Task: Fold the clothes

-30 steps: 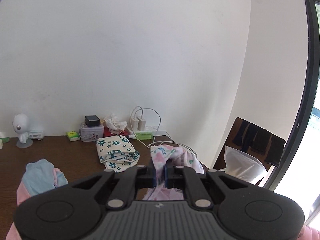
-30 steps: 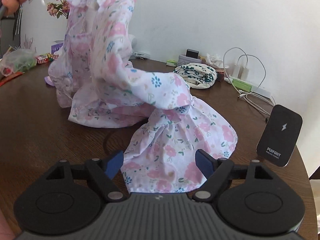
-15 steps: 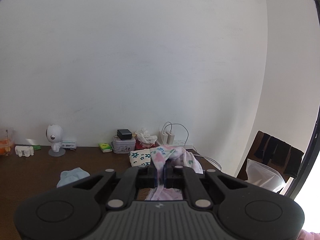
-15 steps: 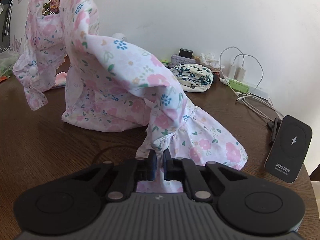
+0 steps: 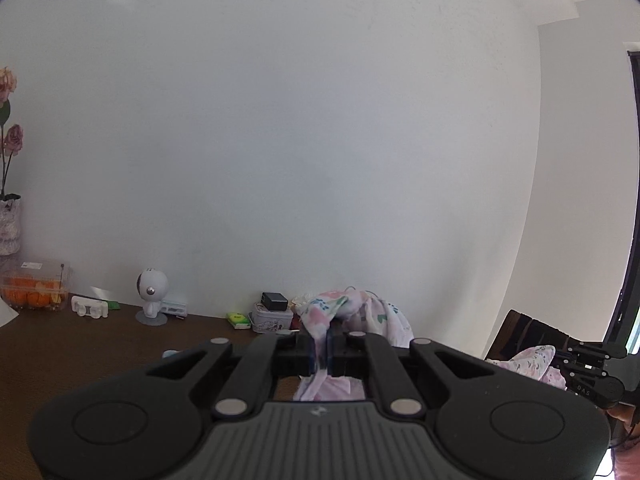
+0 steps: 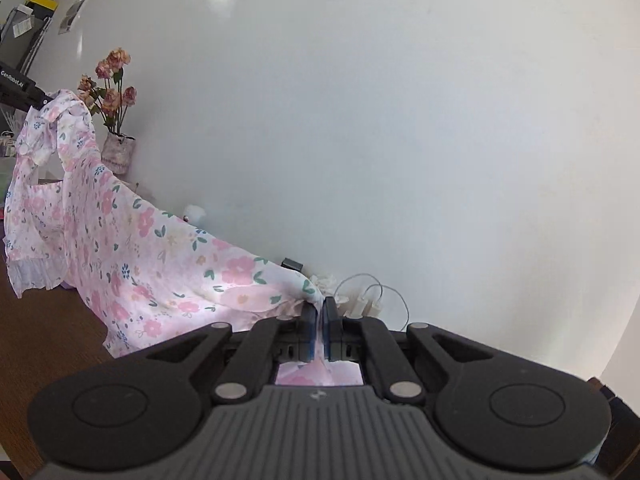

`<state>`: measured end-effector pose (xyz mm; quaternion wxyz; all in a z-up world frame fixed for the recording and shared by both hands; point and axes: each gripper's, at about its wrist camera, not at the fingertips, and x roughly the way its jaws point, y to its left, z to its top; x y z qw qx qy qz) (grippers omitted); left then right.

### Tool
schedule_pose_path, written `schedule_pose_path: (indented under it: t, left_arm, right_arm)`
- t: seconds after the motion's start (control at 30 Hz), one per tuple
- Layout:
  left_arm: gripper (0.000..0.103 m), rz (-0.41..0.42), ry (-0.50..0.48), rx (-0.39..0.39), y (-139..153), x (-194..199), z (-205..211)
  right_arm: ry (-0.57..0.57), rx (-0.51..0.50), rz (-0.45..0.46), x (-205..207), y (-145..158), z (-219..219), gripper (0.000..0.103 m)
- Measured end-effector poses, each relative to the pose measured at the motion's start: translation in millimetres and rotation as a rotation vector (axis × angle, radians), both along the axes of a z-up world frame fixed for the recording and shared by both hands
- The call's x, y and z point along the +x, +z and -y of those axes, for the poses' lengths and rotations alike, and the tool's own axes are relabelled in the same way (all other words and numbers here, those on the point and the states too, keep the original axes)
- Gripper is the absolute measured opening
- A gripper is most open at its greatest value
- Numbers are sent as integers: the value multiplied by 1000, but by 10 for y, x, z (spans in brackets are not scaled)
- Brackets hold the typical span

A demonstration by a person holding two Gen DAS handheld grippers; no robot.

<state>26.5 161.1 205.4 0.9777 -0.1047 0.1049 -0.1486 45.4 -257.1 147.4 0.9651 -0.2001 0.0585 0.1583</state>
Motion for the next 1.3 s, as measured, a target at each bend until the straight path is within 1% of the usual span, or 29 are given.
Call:
schedule_pose_path:
  t: [0.03,0.07,0.13,0.2,0.23,0.27,0.37,0.43,0.47,0.53,0.57,0.63,0.7,0.73,0.77,0.8,0.83,0.87,0.9,0.93,0.97,1.0,1.07,1.17,1.23,1.3]
  left_arm:
    - [4,1,0,-5,42,-57,-14]
    - [4,-10,11,-8,58,-31,-27]
    - [5,-41,39,-12,71,82,-51]
    - [5,-141,72,-47,-72,421,-137]
    - [5,-195,89,-66,-156,607,-184]
    - [6,-262,107,-87,-304,810,-249]
    - [6,-467,144,-155,-850,1420,-378]
    - [6,-605,176,-178,-1338,1782,-435]
    - [6,-645,187,-180,-1527,1903,-458]
    - [5,-693,199,-177,-1799,2046,-497]
    - [6,-698,194,-176,-1879,2087,-528]
    - [9,-691,178,-172,-1970,2140,-574]
    - [16,-678,188,-154,-1971,2169,-586]
    - [19,-672,194,-144,-1968,2182,-593]
    - [28,-666,200,-135,-1966,2196,-600]
    - [41,-659,206,-126,-1964,2210,-606]
    - [53,-647,215,-120,-1951,2196,-616]
    - [55,-633,225,-117,-1934,2173,-627]
    - [57,-617,234,-112,-1906,2118,-638]
    - [63,-601,242,-107,-1874,2053,-649]
    - [66,-586,251,-101,-1843,1988,-660]
    - [71,-572,229,-74,-1814,1930,-595]
    - [71,-546,162,-3,-1760,1819,-411]
    - [71,-506,63,103,-1679,1652,-135]
    - [71,-478,-3,174,-1624,1541,48]
    - [71,-451,-88,257,-1610,1477,371]
  right_arm:
    - [19,-11,5,-15,136,14,3]
    - [32,-25,6,13,253,15,3]
    - [30,-70,-12,276,402,-42,3]
    - [18,-119,-65,756,444,-164,3]
    - [14,-130,-118,1022,412,-235,3]
    - [8,-136,-182,1295,320,-318,3]
    - [-17,-158,-398,2180,-198,-584,3]
    - [-44,-174,-520,2656,-602,-742,3]
    - [-59,-186,-559,2806,-821,-810,3]
    - [-87,-209,-631,3078,-1241,-944,3]
    - [-90,-216,-649,3134,-1389,-998,3]
    - [-81,-214,-661,3201,-1560,-1096,4]
    - [-76,-203,-658,3212,-1590,-1118,5]
    - [-74,-195,-654,3204,-1577,-1109,10]
    - [-77,-182,-648,3194,-1554,-1092,23]
    - [-87,-160,-637,3181,-1512,-1058,35]
    - [-90,-134,-624,3146,-1458,-1013,62]
    - [-80,-101,-607,3072,-1384,-949,76]
    - [-70,-68,-591,2997,-1309,-886,77]
    - [-60,-34,-574,2923,-1234,-822,78]
    - [-49,-1,-557,2848,-1159,-758,80]
    - [-37,25,-541,2753,-1093,-699,81]
    - [-1,44,-516,2483,-1009,-603,83]
    - [54,29,-520,2066,-1036,-536,83]
    - [84,12,-542,1812,-1159,-541,83]
    - [103,-1,-562,1584,-1306,-555,83]
